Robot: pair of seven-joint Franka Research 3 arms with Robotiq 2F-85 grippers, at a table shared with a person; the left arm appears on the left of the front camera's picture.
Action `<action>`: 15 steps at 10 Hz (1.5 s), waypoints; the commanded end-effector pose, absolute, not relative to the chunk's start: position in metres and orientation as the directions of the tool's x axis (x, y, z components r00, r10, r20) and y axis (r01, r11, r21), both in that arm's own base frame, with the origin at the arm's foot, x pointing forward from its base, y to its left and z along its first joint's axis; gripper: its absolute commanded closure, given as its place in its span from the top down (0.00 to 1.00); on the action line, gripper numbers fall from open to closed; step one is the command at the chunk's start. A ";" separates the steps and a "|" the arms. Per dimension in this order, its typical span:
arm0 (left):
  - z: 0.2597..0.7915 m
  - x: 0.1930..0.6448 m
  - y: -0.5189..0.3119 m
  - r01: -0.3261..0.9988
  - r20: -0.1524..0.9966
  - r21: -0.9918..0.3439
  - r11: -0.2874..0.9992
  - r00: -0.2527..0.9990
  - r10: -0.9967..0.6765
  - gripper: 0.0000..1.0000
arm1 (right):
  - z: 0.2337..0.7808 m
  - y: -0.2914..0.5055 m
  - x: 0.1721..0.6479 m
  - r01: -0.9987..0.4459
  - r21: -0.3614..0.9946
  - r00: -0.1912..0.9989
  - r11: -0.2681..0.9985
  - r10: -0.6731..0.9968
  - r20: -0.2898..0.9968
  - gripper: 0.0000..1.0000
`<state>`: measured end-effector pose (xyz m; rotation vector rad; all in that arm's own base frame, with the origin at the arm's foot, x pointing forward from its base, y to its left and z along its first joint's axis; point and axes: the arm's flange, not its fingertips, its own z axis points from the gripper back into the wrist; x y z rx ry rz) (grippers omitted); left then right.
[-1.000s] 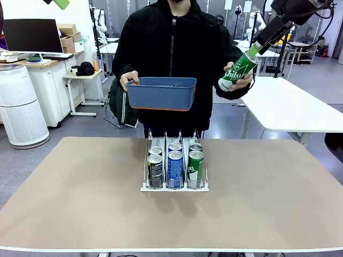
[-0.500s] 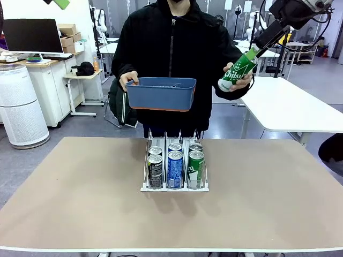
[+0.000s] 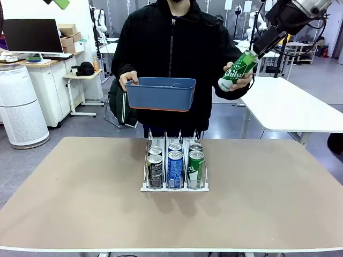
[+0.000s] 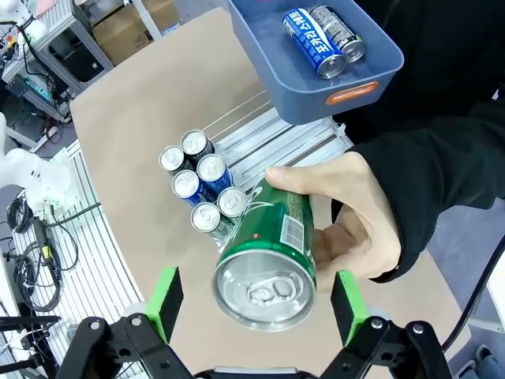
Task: Fill the beverage cans into the dispenser.
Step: Pick up the Sprite handed by the human.
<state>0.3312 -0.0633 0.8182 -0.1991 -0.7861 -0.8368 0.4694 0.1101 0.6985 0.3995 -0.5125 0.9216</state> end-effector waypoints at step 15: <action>0.817 0.332 -0.063 0.728 0.694 0.132 0.673 0.417 -0.587 1.00 | 0.685 0.110 0.480 -0.839 0.134 0.495 0.527 0.636 0.592 1.00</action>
